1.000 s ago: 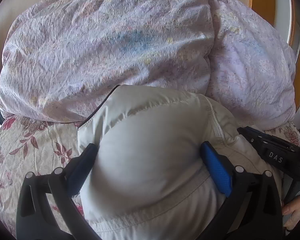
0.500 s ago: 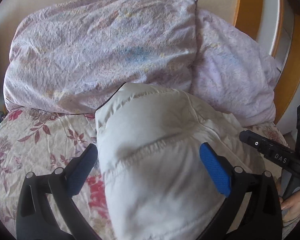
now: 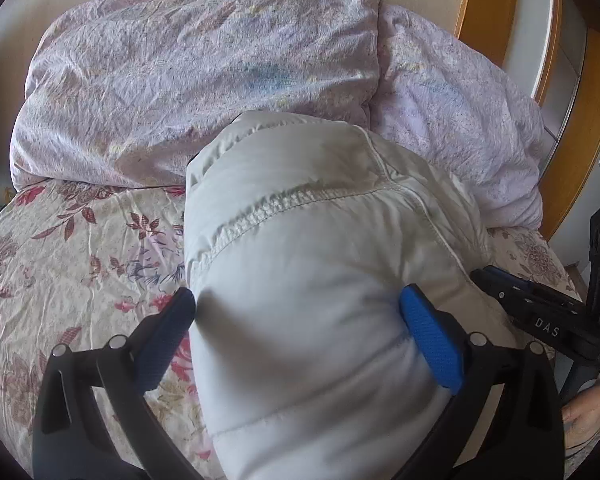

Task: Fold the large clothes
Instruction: 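Open both grippers and pull them back from the jacket bundle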

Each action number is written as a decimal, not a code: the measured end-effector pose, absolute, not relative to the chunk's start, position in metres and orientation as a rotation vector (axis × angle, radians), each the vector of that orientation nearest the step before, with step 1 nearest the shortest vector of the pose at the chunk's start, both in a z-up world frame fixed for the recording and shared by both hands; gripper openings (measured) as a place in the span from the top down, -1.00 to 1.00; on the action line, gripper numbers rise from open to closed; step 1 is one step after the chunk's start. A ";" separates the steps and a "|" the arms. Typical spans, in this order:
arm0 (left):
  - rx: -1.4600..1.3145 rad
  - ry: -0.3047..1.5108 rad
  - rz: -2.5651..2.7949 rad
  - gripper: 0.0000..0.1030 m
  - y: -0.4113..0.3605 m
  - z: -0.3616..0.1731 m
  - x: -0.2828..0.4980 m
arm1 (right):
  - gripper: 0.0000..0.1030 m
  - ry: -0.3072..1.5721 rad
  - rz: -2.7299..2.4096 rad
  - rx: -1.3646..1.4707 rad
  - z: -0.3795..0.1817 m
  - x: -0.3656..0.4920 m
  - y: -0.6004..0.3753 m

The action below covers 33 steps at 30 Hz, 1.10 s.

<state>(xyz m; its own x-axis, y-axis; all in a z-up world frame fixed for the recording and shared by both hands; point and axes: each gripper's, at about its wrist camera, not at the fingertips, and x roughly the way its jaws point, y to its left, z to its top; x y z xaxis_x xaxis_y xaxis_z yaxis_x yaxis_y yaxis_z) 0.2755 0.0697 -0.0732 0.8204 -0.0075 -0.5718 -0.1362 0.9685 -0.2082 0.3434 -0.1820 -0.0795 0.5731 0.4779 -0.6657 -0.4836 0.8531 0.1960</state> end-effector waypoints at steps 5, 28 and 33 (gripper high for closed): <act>-0.265 0.606 0.070 -0.96 0.071 -0.066 0.245 | -0.97 0.693 0.494 -0.018 -0.053 0.306 -0.192; -0.276 0.554 0.091 -0.96 0.044 -0.058 0.090 | -0.97 0.684 0.427 -0.019 -0.011 0.153 -0.228; -0.269 0.565 0.072 -0.96 0.032 -0.061 0.074 | -0.97 0.697 0.421 -0.036 -0.010 0.133 -0.233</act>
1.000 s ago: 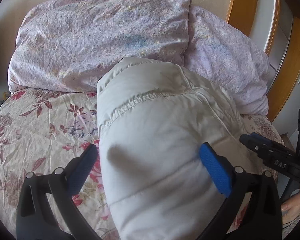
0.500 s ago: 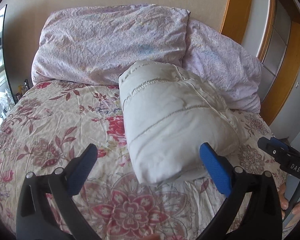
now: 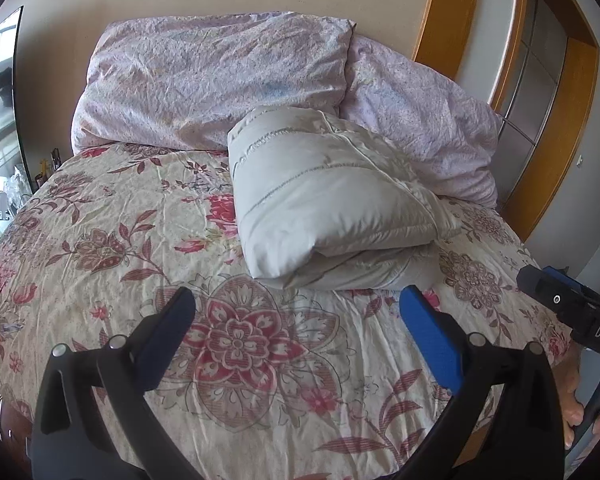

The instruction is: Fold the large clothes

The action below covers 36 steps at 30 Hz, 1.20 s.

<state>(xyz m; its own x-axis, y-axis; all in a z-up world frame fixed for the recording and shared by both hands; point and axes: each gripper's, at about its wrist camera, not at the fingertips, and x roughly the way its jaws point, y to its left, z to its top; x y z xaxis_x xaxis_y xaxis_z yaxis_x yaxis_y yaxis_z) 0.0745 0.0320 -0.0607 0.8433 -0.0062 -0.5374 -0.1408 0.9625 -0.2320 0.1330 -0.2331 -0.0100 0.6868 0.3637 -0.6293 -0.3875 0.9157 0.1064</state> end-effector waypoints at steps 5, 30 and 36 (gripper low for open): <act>-0.246 0.584 0.064 -0.96 0.022 -0.060 0.064 | -0.97 0.712 0.423 -0.058 -0.011 0.117 -0.236; -0.257 0.633 0.045 -0.96 0.022 -0.061 0.073 | -0.97 0.808 0.482 0.005 -0.022 0.127 -0.238; -0.265 0.640 0.030 -0.96 0.022 -0.063 0.075 | -0.97 0.848 0.506 0.043 -0.027 0.133 -0.238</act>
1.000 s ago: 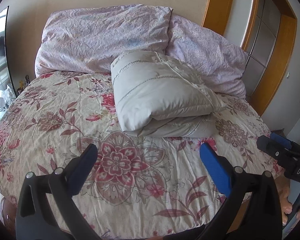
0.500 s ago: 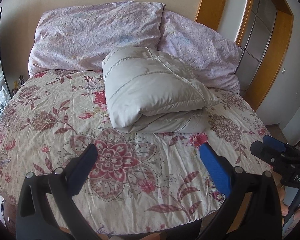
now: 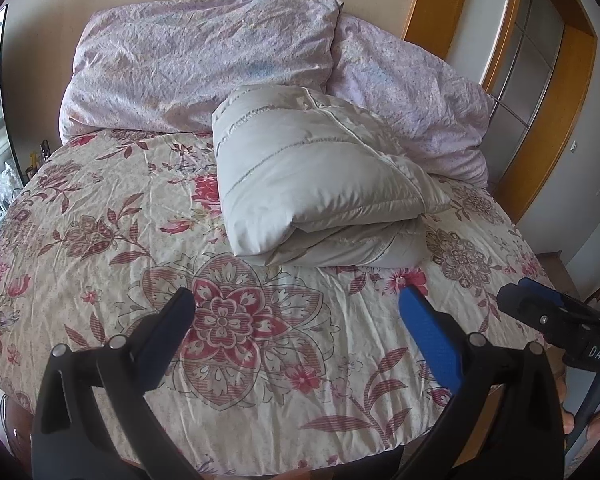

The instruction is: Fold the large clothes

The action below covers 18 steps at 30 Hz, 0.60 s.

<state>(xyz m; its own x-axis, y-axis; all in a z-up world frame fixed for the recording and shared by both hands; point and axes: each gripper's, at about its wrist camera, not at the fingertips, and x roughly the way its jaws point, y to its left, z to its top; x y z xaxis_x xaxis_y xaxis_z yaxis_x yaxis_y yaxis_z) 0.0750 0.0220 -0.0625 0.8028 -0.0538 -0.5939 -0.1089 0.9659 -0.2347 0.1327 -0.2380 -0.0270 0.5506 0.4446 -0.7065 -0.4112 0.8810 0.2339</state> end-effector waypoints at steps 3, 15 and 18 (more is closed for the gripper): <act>-0.264 0.640 0.026 -0.96 0.021 -0.063 0.075 | -0.97 0.856 0.500 0.050 -0.028 0.134 -0.239; -0.259 0.641 0.021 -0.96 0.018 -0.064 0.077 | -0.97 0.855 0.493 0.046 -0.029 0.136 -0.240; -0.260 0.642 0.020 -0.96 0.019 -0.064 0.077 | -0.97 0.856 0.492 0.048 -0.030 0.137 -0.241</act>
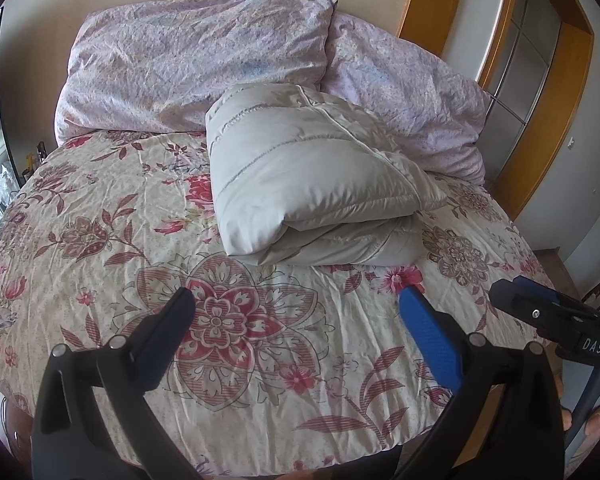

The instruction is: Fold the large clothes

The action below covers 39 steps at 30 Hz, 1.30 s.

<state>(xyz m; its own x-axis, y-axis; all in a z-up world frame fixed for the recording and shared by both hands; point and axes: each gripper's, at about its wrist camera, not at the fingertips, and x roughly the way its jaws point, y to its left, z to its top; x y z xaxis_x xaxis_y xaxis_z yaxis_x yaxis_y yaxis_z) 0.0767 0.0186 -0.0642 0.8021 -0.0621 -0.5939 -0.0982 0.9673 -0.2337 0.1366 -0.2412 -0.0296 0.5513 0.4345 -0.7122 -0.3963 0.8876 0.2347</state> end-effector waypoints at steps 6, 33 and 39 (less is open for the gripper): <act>-0.253 0.645 0.010 -0.96 0.016 -0.064 0.078 | -0.97 0.857 0.493 0.051 -0.030 0.138 -0.242; -0.252 0.646 0.005 -0.96 0.015 -0.066 0.079 | -0.97 0.859 0.497 0.055 -0.031 0.138 -0.243; -0.253 0.647 0.005 -0.96 0.015 -0.066 0.080 | -0.97 0.859 0.498 0.055 -0.031 0.138 -0.242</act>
